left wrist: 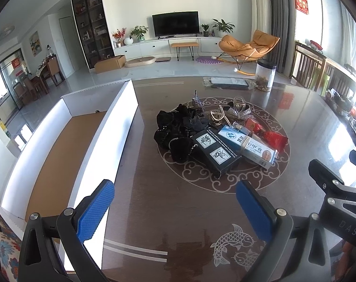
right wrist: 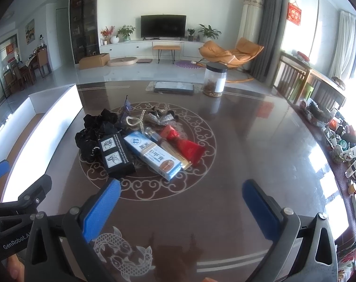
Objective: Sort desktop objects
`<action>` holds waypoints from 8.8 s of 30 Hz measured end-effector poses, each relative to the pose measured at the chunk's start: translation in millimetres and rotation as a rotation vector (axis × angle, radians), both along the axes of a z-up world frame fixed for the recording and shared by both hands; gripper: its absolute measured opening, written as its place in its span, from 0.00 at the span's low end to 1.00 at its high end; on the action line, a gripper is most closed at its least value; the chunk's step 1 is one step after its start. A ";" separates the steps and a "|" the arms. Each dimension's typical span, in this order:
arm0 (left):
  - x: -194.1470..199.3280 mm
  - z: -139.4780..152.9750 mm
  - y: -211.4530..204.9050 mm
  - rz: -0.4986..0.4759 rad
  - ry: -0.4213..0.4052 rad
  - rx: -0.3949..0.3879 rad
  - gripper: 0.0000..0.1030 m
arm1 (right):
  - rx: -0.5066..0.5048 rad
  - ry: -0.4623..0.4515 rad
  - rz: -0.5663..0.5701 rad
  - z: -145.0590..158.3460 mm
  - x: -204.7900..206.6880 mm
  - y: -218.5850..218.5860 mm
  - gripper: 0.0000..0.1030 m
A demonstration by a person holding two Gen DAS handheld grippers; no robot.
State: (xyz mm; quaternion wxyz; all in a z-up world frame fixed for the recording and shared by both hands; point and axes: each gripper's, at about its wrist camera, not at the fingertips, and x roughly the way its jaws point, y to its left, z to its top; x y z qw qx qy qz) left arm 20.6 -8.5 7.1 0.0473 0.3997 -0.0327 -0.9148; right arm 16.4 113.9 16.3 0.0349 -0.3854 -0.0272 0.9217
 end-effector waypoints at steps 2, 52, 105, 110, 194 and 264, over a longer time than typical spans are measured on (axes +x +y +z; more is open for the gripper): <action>0.7 0.4 -0.3 -0.002 -0.001 0.002 1.00 | 0.006 -0.001 -0.001 0.8 0.1 -0.7 1.00; 0.4 -5.9 -3.5 -0.009 -0.034 0.013 1.00 | 0.104 0.028 -0.020 6.7 6.0 -6.8 1.00; 0.8 -9.5 -11.0 0.001 -0.049 0.036 1.00 | 0.201 -0.013 -0.011 10.3 5.2 -21.6 1.00; 0.5 -9.8 -13.4 0.002 -0.050 0.036 1.00 | 0.193 -0.025 -0.002 9.4 4.5 -23.2 1.00; 34.0 100.5 -90.4 -0.053 0.099 -0.011 1.00 | -0.005 0.071 -0.086 -2.6 20.3 -10.4 1.00; -30.7 -108.0 26.3 -0.217 -0.273 0.085 0.57 | -0.153 -0.200 0.141 -138.4 -10.5 92.5 1.00</action>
